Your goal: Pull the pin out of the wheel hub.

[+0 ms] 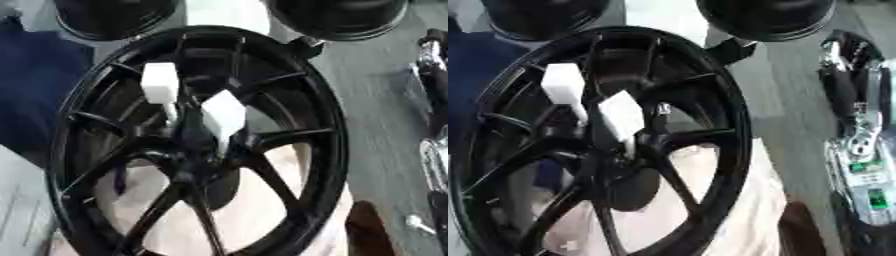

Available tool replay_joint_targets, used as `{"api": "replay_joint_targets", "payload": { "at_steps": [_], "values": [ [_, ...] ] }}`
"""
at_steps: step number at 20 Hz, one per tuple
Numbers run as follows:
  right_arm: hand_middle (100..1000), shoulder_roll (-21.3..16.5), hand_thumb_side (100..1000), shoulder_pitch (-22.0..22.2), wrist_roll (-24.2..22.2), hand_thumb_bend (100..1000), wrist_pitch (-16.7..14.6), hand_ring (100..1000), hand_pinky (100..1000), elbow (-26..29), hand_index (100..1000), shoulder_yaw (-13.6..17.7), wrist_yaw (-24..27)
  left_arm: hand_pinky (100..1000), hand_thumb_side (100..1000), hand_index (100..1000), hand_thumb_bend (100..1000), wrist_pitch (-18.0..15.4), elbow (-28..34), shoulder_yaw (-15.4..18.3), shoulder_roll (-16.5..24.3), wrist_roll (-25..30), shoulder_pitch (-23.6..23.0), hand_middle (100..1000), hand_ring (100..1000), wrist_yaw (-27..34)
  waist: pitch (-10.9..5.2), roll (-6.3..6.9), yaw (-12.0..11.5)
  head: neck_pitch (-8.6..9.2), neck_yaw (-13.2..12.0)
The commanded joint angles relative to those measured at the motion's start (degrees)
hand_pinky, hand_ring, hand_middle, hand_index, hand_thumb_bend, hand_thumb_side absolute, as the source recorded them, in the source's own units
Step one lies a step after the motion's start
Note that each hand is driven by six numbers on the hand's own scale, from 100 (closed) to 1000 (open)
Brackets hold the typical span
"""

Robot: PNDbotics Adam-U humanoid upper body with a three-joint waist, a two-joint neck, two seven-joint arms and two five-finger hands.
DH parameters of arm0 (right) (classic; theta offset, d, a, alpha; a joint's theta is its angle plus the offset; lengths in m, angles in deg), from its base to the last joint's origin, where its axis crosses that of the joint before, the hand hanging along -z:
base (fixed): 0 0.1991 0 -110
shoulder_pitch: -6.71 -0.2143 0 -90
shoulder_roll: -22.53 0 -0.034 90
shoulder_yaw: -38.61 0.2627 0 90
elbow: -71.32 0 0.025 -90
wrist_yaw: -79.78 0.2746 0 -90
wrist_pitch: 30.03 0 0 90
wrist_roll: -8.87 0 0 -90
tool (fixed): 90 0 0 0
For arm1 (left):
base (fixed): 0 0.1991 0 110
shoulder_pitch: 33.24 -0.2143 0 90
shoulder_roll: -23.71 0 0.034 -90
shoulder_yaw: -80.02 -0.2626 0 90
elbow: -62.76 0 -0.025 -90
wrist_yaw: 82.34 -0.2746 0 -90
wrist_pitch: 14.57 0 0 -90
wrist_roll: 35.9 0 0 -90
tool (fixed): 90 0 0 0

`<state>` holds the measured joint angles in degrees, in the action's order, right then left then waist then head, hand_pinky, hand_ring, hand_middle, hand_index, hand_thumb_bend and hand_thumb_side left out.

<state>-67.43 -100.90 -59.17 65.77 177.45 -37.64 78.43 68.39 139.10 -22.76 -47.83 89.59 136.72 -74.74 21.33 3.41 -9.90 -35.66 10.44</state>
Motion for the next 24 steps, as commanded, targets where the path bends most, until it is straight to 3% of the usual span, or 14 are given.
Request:
{"api": "replay_joint_targets", "payload": {
  "at_steps": [1,18,24],
  "values": [
    [685,-1.6,577,-0.4,0.1,100,0.0,864,809,1.2,760,0.3,-0.3,792,541,778,102,-0.1,0.8,1.0,2.4,-0.2,0.6,672,716,0.4,-2.02,-0.09,-0.1,0.32,-0.1],
    [686,-1.6,581,-0.4,-0.2,100,0.3,864,809,1.2,759,0.0,-0.4,793,539,780,102,0.0,1.2,0.8,2.7,0.6,0.0,673,718,0.3,-2.09,-0.03,0.0,0.66,-0.2],
    [686,-1.7,584,-0.3,-0.1,100,0.3,865,809,1.2,759,0.0,-0.5,801,497,818,226,0.8,3.2,-1.6,3.6,2.5,0.0,701,741,-4.0,-2.06,0.04,-0.1,0.69,-0.1]
  ]
}}
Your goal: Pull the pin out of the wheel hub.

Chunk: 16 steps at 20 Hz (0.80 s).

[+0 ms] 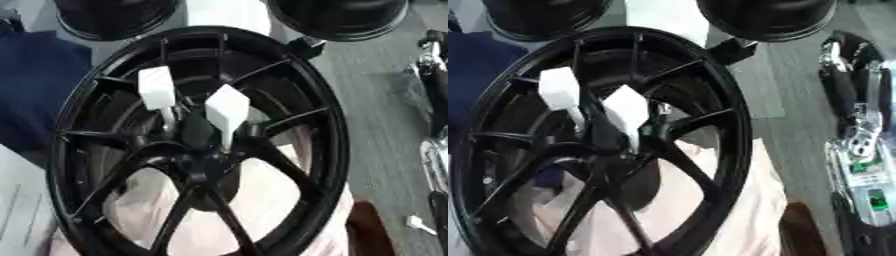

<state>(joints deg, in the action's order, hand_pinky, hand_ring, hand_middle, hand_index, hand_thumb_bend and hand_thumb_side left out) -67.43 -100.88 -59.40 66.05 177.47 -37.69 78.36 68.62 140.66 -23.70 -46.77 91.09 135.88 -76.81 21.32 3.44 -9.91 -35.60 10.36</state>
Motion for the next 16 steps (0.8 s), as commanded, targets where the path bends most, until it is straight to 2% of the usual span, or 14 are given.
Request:
{"api": "replay_joint_targets", "payload": {
  "at_steps": [1,6,13,16],
  "values": [
    [686,-1.7,584,-0.3,0.1,100,0.1,865,809,1.2,759,0.0,-0.4,808,513,828,253,1.3,2.5,-1.5,2.9,1.6,0.8,714,752,-2.8,-2.04,0.05,-0.1,0.61,-0.1],
    [686,-1.9,588,-0.3,0.2,100,0.1,865,809,1.1,759,0.0,-0.4,846,556,869,312,5.9,6.3,-5.9,4.0,6.0,0.5,761,801,-7.6,-1.98,0.21,-0.2,0.58,0.0],
    [687,-2.0,592,-0.2,0.1,100,0.1,866,809,1.1,760,-0.2,-0.4,880,738,873,569,12.9,10.2,-11.6,3.1,10.6,1.3,780,833,-14.6,-2.01,0.31,-0.1,0.72,-0.3],
    [687,-2.0,594,-0.2,0.0,100,0.2,866,809,1.1,759,-0.3,-0.4,876,786,869,635,15.7,13.6,-13.3,2.4,12.0,1.4,773,830,-17.2,-1.95,0.34,0.0,0.65,-0.4]
  ]
}}
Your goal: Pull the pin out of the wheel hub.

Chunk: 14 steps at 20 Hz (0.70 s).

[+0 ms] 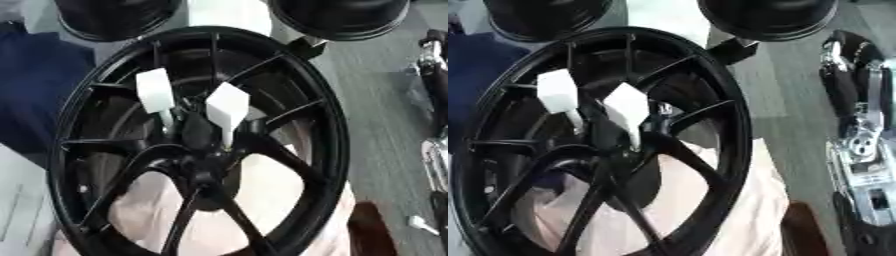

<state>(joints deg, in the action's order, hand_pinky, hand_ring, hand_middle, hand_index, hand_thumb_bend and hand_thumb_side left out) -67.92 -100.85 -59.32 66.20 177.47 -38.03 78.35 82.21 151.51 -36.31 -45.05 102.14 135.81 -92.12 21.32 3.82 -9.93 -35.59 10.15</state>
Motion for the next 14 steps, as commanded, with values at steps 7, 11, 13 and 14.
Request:
{"api": "replay_joint_targets", "payload": {
  "at_steps": [7,11,13,14],
  "values": [
    [688,-1.7,596,-0.3,-0.1,100,0.1,867,809,1.1,760,-0.1,-0.5,870,807,844,677,8.0,11.4,-2.4,2.5,-0.8,0.7,732,813,-0.7,-1.84,0.12,0.0,0.5,-0.1],
    [689,-1.8,597,-0.3,-0.1,100,0.1,867,809,1.1,760,-0.1,-0.5,863,809,837,700,12.0,13.7,-2.7,3.3,-4.8,0.2,720,807,-0.2,-1.83,0.19,0.0,0.37,0.1],
    [689,-1.8,598,-0.3,-0.1,100,0.1,867,809,1.1,760,-0.2,-0.5,858,832,834,715,13.8,14.8,-3.5,3.7,-6.4,-0.2,715,803,0.1,-1.8,0.25,0.0,0.27,0.1],
    [689,-1.8,598,-0.3,-0.1,100,0.1,868,809,1.1,759,-0.2,-0.5,851,842,831,717,14.5,15.3,-3.9,3.9,-6.8,-0.3,709,797,0.3,-1.79,0.27,0.0,0.23,0.1]
  ]
}}
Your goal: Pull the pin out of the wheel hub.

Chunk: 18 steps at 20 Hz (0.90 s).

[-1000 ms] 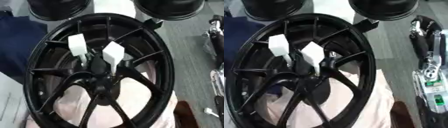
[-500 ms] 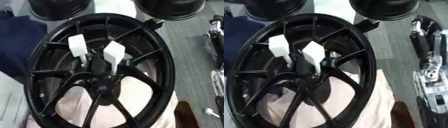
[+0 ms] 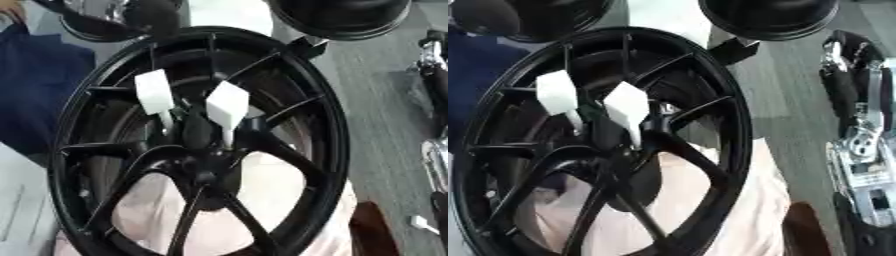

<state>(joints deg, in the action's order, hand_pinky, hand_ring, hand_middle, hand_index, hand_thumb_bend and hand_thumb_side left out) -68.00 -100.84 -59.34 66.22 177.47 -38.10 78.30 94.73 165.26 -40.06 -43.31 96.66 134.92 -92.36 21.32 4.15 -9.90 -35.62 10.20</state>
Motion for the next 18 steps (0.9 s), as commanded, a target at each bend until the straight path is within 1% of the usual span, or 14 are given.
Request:
{"api": "replay_joint_targets", "payload": {
  "at_steps": [1,2,4,9,14,18],
  "values": [
    [689,-1.8,598,-0.3,-0.1,100,0.1,868,809,1.1,759,-0.1,-0.4,849,844,830,716,2.6,2.0,-0.4,2.3,-1.5,0.4,708,796,0.7,-1.78,-0.05,0.1,0.25,0.1],
    [689,-1.8,598,-0.3,-0.1,100,0.1,868,809,1.1,759,-0.2,-0.4,849,844,830,716,3.1,2.3,-0.6,2.4,-1.6,0.3,708,796,0.9,-1.78,-0.04,0.1,0.24,0.1],
    [689,-1.7,598,-0.4,-0.1,100,0.1,868,809,1.1,759,-0.2,-0.4,836,857,825,684,4.2,2.6,-0.9,2.5,-1.7,0.0,685,787,0.9,-1.75,-0.03,0.1,0.23,0.1],
    [690,-1.7,601,-0.6,-0.1,100,0.1,868,809,1.1,759,-0.2,-0.3,852,859,860,653,7.4,4.8,-2.6,3.3,-1.7,-0.7,734,813,1.0,-1.59,0.04,0.4,0.08,0.0],
    [690,-1.8,602,-0.7,-0.2,100,0.1,869,809,1.1,759,-0.4,-0.3,857,873,865,684,9.6,7.6,-3.4,4.0,-0.8,-1.3,746,821,1.1,-1.54,0.12,0.4,0.22,-0.3],
    [690,-1.9,604,-0.7,-0.2,100,0.1,869,809,1.1,759,-0.5,-0.4,869,858,874,717,9.6,8.3,-3.7,4.7,1.1,-2.0,765,831,0.1,-1.53,0.17,0.3,0.26,-0.3]
  ]
}}
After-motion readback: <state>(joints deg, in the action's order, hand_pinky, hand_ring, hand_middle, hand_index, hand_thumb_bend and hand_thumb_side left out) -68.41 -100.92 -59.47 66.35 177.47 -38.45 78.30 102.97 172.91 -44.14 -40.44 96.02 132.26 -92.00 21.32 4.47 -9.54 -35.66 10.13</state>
